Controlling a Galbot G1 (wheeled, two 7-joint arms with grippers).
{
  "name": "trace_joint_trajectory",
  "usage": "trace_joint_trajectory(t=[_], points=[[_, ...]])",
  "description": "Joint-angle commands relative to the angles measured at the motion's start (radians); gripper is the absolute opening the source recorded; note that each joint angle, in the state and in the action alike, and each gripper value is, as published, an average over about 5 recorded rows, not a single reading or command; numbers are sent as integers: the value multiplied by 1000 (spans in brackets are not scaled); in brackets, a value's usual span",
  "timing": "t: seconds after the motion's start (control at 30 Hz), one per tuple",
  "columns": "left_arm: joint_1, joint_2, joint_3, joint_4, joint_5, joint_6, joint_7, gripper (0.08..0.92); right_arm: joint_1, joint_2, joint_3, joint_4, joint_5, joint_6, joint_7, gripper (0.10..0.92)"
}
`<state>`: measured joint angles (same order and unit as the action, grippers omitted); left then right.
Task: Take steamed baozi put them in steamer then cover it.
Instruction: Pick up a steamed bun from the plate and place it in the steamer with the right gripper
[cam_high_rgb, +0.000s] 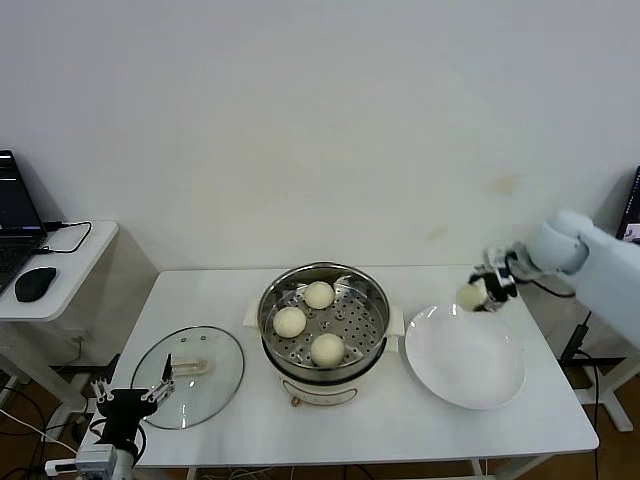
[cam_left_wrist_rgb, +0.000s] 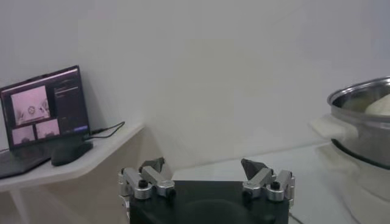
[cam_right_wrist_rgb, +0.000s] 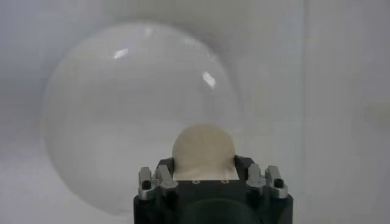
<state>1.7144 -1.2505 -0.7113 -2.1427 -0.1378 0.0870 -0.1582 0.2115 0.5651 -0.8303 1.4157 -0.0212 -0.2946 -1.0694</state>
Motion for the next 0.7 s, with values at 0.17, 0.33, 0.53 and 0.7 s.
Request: trace_joint_trajectory(t=[0.17,0.33,0.53,0.7], points=[[-4,-7,4,-10,0,2,0,823,444,221,-339,199,446,-289,145,619],[-5,-12,5,-11,1,1,-1,823,426,310,-357,202,585,-381,232,619],[-5,-17,4,-14,1,0,-1,823,342,389,-362,177,624,-433,330,619],[0,-19,-2,-11,0,-3,-1,823,281,408,-389,151,600,-434,359,619]])
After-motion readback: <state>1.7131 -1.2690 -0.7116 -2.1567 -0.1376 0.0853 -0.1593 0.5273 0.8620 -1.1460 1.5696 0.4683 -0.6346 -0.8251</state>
